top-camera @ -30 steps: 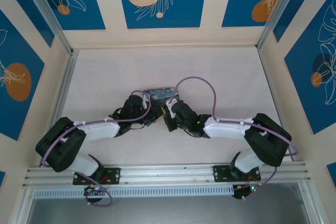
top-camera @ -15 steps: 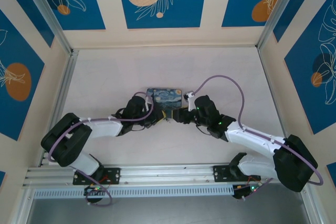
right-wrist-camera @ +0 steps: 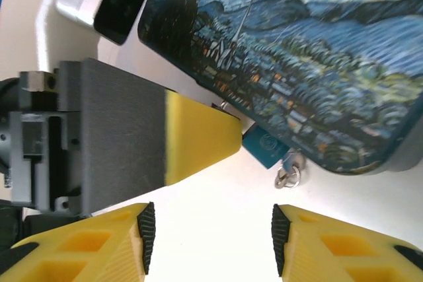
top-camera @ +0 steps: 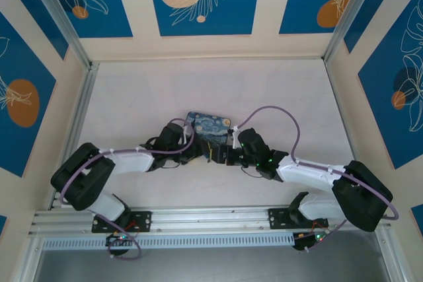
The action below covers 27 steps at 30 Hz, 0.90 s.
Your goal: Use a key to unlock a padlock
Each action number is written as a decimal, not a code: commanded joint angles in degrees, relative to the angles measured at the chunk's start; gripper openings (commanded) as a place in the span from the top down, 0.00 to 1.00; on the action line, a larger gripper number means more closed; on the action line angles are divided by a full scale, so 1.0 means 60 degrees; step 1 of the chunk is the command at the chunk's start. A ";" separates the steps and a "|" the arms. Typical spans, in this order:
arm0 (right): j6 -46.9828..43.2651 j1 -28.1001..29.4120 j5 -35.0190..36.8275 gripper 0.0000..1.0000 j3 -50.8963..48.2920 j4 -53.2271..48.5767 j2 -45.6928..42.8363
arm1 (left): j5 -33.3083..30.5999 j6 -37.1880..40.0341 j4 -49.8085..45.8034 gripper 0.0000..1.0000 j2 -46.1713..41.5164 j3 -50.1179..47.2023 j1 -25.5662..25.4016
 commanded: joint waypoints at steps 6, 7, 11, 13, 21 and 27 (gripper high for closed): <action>0.0723 0.0086 0.0145 0.48 -0.0085 0.0938 0.0777 | -0.1245 0.0375 -0.2233 0.11 -0.2606 -0.0126 0.0354; 0.0710 0.0022 0.0122 0.48 0.0049 0.0968 0.0969 | -0.1311 0.0393 -0.2413 0.11 -0.2840 -0.0111 0.0451; 0.0511 -0.0366 0.0047 0.48 0.0671 0.1091 0.1705 | -0.1304 0.0502 -0.2971 0.09 -0.3320 0.0066 0.0752; 0.0421 -0.0662 -0.0040 0.48 0.1016 0.1214 0.2021 | -0.1268 0.0550 -0.3038 0.09 -0.3347 0.0135 0.0797; -0.0317 -0.1243 -0.0806 0.49 0.2385 0.0640 0.2687 | -0.0989 0.0368 -0.2462 0.08 -0.3170 -0.0226 0.0809; -0.0228 -0.1248 -0.0674 0.50 0.1463 0.0779 0.2218 | -0.0681 0.0358 -0.1741 0.10 -0.2984 -0.0652 0.0801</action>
